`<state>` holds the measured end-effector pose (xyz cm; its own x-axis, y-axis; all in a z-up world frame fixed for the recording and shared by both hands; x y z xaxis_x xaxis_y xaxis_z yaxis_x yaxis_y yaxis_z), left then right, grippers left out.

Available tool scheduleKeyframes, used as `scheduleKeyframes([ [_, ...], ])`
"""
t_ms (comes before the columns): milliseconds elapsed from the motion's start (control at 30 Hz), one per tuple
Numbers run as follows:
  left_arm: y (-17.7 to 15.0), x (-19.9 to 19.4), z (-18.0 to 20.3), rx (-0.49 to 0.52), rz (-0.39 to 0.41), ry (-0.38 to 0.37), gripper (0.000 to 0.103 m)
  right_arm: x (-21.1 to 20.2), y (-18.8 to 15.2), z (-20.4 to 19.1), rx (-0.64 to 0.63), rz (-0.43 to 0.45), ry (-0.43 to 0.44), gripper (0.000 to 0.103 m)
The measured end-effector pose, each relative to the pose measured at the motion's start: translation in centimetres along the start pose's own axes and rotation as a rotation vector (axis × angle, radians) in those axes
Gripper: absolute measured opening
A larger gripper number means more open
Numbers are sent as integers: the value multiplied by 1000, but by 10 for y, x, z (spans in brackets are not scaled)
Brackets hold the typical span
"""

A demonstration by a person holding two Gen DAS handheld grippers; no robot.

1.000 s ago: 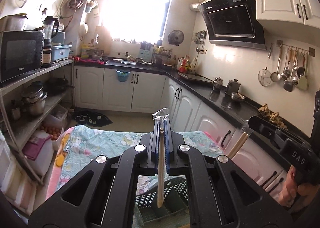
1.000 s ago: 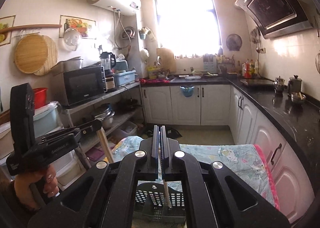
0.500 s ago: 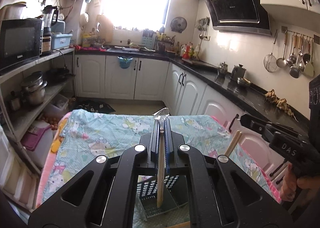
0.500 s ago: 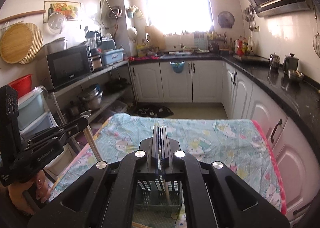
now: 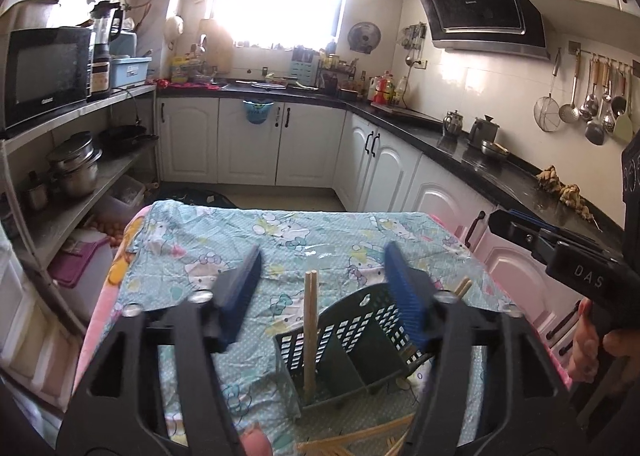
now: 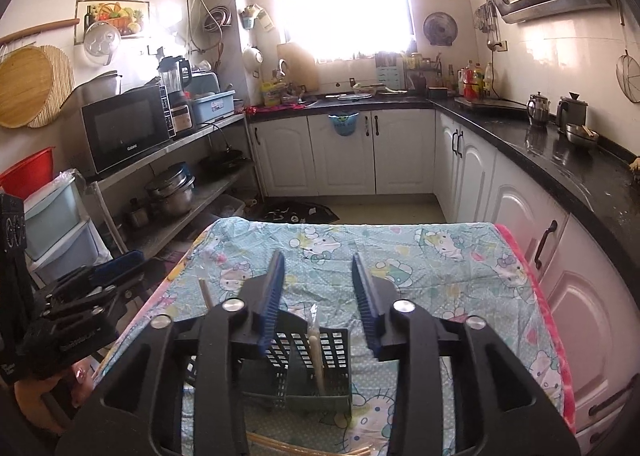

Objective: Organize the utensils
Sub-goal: 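Withdraw both open tools from the basket back toward the chopstick pile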

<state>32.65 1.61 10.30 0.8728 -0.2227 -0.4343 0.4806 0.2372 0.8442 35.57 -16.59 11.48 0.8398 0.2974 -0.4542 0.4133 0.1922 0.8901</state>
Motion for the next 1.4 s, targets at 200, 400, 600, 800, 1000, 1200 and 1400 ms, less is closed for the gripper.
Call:
scheduleKeyframes([
  [200,-4,-17,-10,-40,4,3,84,-5,-13,6,-5,-21,-25,45],
  [400,-11,-32,-18,-70,4,6,93,-15,-25,7,-11,-25,-39,48],
  [600,-19,-44,-22,-70,14,17,93,-33,-34,6,-4,-2,-40,54],
  [800,-29,-53,-26,-91,17,26,93,-48,-45,4,11,6,-28,58],
  [1000,-47,-62,-31,-104,16,41,93,-55,-64,3,21,-9,-41,60],
  [1200,-70,-64,-38,-136,-19,50,93,-58,-86,0,14,-33,-49,60],
  [1400,-92,-66,-49,-170,-48,68,93,-61,-102,-8,6,-50,-37,60],
])
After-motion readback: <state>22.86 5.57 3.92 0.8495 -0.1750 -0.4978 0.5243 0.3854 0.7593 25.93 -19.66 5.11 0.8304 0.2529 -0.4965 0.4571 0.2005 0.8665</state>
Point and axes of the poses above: each gripper's, at about its wrist camera, not at the fingertips, and x roughly the way its jaws point, z to its right, y to its top, the point moved 6 cm from there along x, roughly the way its jaws point, and after that the axes turned 10 degrees about -x, right-handed, at the moved point
